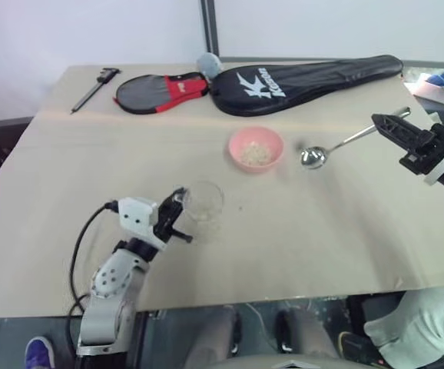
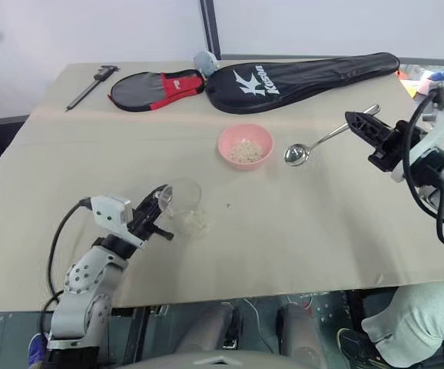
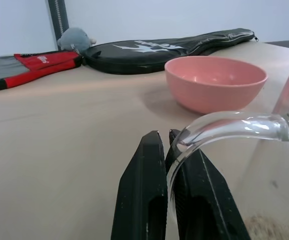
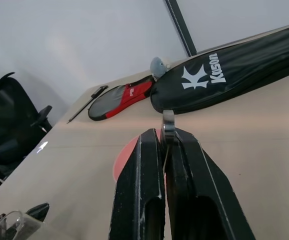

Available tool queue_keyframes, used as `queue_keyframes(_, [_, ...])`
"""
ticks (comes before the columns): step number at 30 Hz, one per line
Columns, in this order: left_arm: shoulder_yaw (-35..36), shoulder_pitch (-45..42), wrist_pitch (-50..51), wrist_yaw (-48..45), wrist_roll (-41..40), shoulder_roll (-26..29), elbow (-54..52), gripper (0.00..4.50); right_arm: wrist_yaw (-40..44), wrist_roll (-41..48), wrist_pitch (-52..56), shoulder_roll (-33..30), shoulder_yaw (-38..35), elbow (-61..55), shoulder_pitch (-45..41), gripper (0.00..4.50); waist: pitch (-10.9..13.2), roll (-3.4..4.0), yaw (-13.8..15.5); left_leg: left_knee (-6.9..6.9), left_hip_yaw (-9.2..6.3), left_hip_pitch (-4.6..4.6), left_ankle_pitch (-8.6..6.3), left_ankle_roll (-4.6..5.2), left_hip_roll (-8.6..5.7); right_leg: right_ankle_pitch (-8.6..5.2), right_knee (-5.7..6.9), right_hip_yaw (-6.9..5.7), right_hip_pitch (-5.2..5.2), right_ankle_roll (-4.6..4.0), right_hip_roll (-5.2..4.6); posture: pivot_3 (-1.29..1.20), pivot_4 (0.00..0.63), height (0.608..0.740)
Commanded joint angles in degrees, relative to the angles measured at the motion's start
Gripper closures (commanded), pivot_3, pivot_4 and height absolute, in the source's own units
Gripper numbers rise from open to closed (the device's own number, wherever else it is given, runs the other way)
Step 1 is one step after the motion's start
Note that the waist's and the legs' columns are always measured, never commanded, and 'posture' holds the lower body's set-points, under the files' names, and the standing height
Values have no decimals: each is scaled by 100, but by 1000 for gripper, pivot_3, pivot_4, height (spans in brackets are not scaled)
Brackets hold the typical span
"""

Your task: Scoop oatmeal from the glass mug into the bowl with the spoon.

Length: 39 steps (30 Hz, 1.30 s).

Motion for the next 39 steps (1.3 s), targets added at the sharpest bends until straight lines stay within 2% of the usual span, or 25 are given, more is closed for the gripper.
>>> queue_keyframes(1, [106,-246,192,216,-73,-10,-265,4421,-31,176,-192,-21,-65,-252,-147,4500,0,0,0,0,0,0,0,0,0,0,0,0,0,0,0,0,150,740])
queue_keyframes(6, [367,-1278,466,463,-1,191,296,4421,-156,24,-260,176,462,-185,-929,4500,3,-3,-3,12,-1,0,2,-3,-2,0,20,-1,-3,0,3,0,150,740])
queue_keyframes(7, [378,-1767,396,473,89,281,673,4421,-154,-126,-298,352,700,-31,-1349,4500,2,-3,-4,14,-5,2,2,-3,-1,0,21,-4,-3,0,6,0,150,740])
queue_keyframes(11, [229,-3332,-325,336,565,533,2266,4421,42,-859,-460,1147,1436,700,-2827,4500,8,-4,-21,15,5,7,13,-21,-6,3,40,3,-12,-1,13,0,150,740])
queue_keyframes(16, [143,-4288,-1054,255,950,693,3526,4421,576,-1814,-629,1848,1906,1459,-3829,4500,5,-8,-24,-2,2,-30,13,-21,-16,3,30,-3,-46,0,10,0,150,740])
queue_keyframes(21, [134,-4479,-1338,190,990,695,3763,4421,1133,-2936,-880,2331,2326,2036,-4283,4500,5,-8,-121,22,-13,-111,16,-24,-29,4,46,-40,-123,2,-1,0,150,740])
queue_keyframes(27, [139,-4468,-1030,492,1080,616,3539,4421,1559,-3571,-850,2805,2458,2100,-4380,4500,5,-8,-189,24,-16,-104,29,-46,-31,4,55,-49,-129,2,-11,0,150,740])
queue_keyframes(36, [92,-4518,-647,774,1281,635,3244,4421,1861,-4088,-738,3151,2398,2056,-4497,4500,5,-8,-199,27,-15,-104,36,-55,-32,4,111,-40,-144,2,-12,0,150,740])
queue_keyframes(39, [51,-4588,-768,788,1328,634,3095,4421,2018,-4885,-891,3077,2935,2045,-4458,4500,5,-8,-199,28,-15,-104,36,-56,-33,4,118,-41,-146,2,-12,0,150,740])
